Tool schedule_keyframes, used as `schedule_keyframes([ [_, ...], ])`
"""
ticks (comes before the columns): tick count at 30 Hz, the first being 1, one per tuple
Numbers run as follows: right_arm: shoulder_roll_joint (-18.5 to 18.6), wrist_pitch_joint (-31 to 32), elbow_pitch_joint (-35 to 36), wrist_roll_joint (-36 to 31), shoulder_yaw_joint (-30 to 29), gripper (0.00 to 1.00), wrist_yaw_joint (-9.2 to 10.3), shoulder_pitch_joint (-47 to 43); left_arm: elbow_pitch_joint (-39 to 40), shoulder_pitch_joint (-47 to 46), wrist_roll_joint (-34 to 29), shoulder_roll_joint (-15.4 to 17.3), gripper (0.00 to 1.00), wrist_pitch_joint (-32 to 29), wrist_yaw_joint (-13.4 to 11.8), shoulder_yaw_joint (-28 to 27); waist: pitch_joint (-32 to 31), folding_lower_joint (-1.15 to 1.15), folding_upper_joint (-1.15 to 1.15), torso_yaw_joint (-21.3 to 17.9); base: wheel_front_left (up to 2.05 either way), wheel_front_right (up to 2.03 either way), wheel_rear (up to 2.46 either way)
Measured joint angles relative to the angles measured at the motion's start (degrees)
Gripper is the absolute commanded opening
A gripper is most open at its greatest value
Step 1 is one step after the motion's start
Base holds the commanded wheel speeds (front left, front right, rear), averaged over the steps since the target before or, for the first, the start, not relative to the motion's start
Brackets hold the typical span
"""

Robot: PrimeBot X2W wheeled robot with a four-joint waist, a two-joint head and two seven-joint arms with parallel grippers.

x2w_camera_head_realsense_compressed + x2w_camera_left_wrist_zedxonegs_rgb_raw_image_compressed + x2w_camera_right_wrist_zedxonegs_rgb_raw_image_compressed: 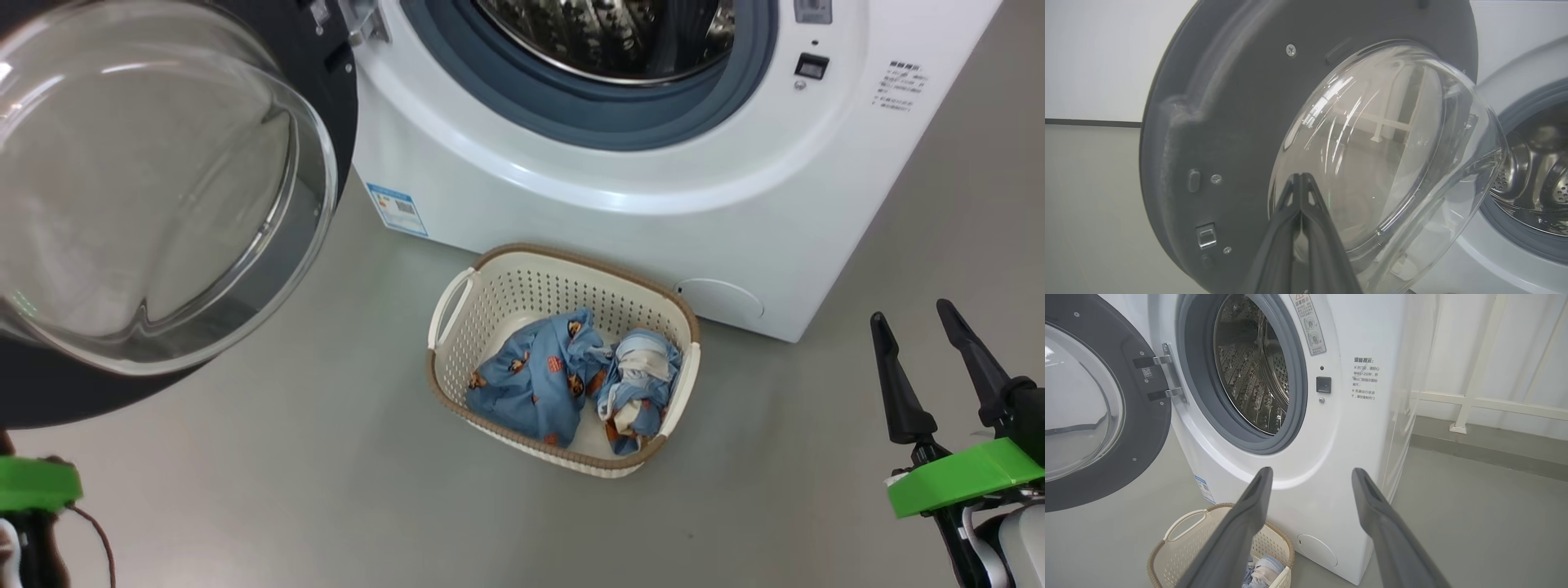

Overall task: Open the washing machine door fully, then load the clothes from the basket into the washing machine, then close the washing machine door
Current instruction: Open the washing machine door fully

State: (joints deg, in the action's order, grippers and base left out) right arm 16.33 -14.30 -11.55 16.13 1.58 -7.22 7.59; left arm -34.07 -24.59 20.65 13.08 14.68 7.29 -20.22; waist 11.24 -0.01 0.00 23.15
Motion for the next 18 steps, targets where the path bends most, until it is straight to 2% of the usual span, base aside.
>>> schedule_keyframes([
  [2,-0.1,0.0,0.0,0.0,0.0,1.0,0.0,0.0,2.6,2.3,1.5,-0.2,0.45,0.0,0.0,1.2,-0.9,0.0,0.0,-0.2,0.0,0.0,0.0],
  [4,-0.3,0.0,0.1,0.0,0.0,1.0,0.0,-0.1,4.9,4.3,1.9,-0.3,0.94,0.0,0.0,2.8,-1.6,0.0,0.0,-0.6,0.0,0.0,0.0],
  [5,-0.4,0.0,0.1,0.0,0.1,1.0,0.0,-0.2,6.0,5.3,1.9,-0.5,1.0,0.0,0.0,3.6,-2.0,0.0,0.0,-0.8,0.0,0.0,0.0],
  [18,-1.8,0.0,0.7,0.0,-0.3,1.0,0.0,-1.5,12.8,12.8,1.9,-2.1,1.0,0.0,0.0,11.8,-4.1,0.01,0.0,-6.7,0.0,0.0,0.0],
])
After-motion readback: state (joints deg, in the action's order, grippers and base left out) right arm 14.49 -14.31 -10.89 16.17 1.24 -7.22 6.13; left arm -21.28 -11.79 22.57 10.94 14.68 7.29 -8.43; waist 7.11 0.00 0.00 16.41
